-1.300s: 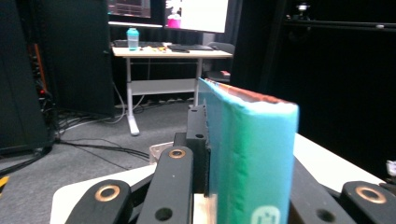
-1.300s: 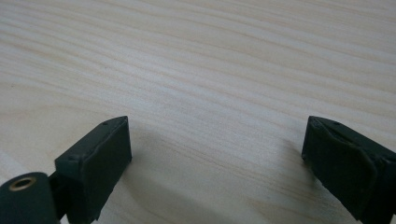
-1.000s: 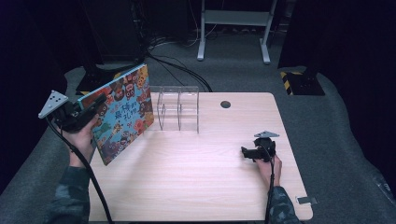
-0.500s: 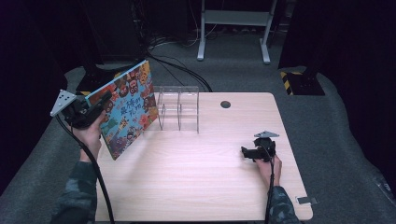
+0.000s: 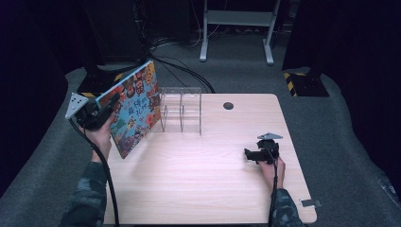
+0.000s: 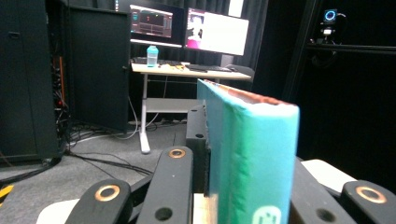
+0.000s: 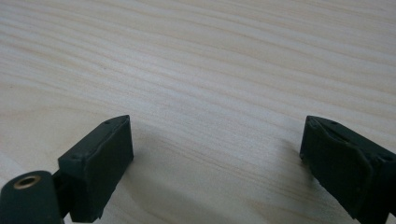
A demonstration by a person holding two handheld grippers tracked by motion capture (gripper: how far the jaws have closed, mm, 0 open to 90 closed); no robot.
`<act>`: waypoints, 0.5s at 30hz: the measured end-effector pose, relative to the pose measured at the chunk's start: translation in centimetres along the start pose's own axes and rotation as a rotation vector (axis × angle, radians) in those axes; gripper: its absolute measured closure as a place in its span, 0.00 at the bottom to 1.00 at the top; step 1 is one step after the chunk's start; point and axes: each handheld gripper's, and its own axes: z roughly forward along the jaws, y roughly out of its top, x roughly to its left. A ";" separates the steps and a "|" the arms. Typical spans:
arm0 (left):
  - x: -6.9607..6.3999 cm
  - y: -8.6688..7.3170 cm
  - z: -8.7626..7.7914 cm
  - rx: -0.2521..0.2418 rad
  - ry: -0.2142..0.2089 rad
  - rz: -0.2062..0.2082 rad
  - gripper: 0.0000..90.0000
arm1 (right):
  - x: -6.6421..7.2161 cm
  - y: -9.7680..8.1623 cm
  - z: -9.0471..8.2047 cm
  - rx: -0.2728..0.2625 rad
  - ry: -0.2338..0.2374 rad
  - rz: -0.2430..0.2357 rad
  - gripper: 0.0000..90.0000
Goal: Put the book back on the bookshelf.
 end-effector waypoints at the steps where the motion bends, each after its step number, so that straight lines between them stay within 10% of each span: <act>1: 0.0 -0.2 0.2 -0.006 0.000 0.002 0.89 | 0.0 0.0 0.0 -0.007 -0.003 0.001 0.10; 15: 0.3 -2.6 0.6 -0.069 0.008 -0.011 0.89 | 0.0 0.0 0.0 -0.004 -0.003 -0.002 0.11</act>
